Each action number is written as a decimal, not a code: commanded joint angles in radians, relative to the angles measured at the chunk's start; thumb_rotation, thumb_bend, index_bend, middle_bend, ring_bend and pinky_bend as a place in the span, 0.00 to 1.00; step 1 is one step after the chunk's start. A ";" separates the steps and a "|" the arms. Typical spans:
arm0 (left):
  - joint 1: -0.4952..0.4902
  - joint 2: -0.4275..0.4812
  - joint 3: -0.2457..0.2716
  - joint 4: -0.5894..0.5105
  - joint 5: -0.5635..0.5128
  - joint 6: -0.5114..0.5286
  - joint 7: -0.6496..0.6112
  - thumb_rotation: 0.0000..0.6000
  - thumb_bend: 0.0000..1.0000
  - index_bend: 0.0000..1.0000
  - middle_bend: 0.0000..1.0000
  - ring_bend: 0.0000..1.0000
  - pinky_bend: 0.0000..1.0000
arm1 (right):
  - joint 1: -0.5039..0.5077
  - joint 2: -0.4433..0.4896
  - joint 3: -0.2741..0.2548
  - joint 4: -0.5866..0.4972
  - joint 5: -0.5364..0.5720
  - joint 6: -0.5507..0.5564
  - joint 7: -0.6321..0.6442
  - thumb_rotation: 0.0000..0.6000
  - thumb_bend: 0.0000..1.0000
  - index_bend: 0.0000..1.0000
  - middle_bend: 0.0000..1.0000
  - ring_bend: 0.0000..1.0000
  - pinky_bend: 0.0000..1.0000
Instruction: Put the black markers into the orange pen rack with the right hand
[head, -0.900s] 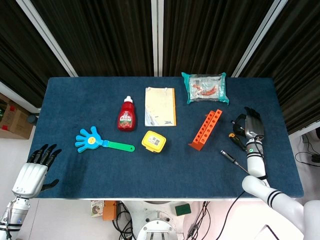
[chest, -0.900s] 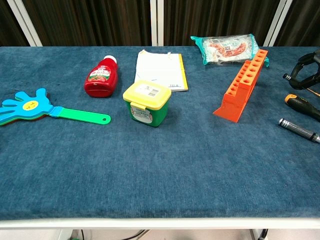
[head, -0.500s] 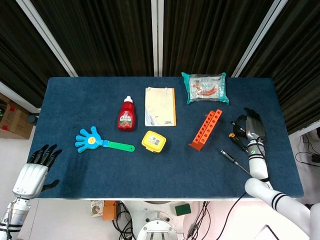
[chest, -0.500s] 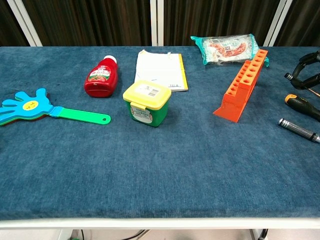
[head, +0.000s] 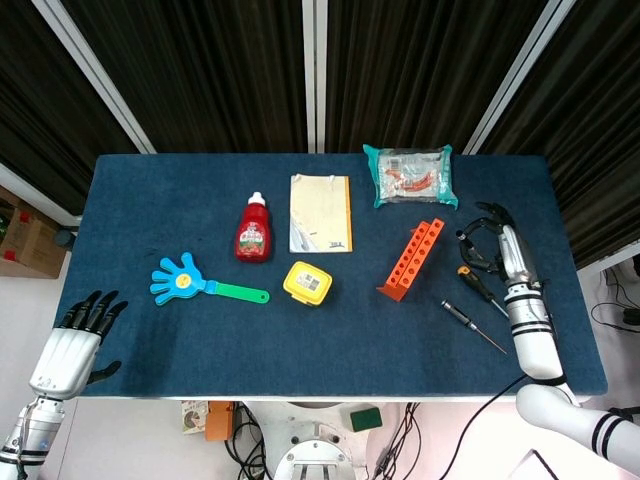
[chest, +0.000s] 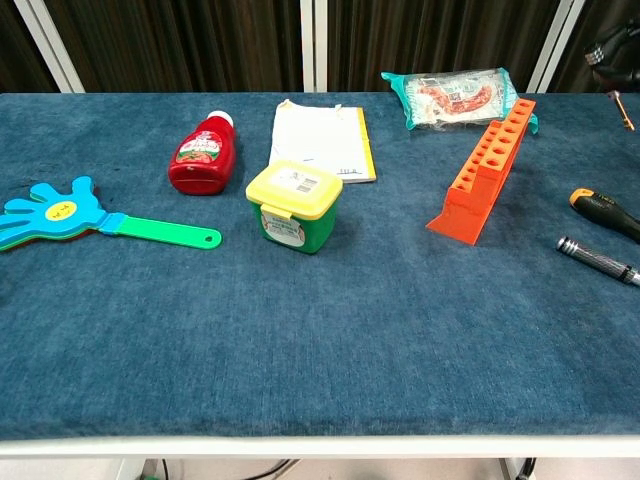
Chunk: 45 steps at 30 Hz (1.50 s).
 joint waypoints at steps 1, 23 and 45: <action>0.001 -0.003 0.002 0.000 0.003 0.001 0.006 1.00 0.06 0.15 0.07 0.03 0.19 | -0.040 0.027 0.007 -0.058 -0.159 0.006 0.282 1.00 0.44 0.65 0.10 0.00 0.00; -0.004 0.010 -0.009 0.000 -0.025 -0.012 -0.020 1.00 0.06 0.14 0.07 0.03 0.19 | 0.033 -0.101 -0.075 0.067 -0.282 -0.014 0.589 1.00 0.44 0.72 0.11 0.00 0.00; -0.003 0.012 -0.013 0.002 -0.029 -0.008 -0.029 1.00 0.06 0.14 0.07 0.03 0.19 | 0.074 -0.155 -0.104 0.143 -0.278 -0.003 0.597 1.00 0.42 0.73 0.11 0.00 0.00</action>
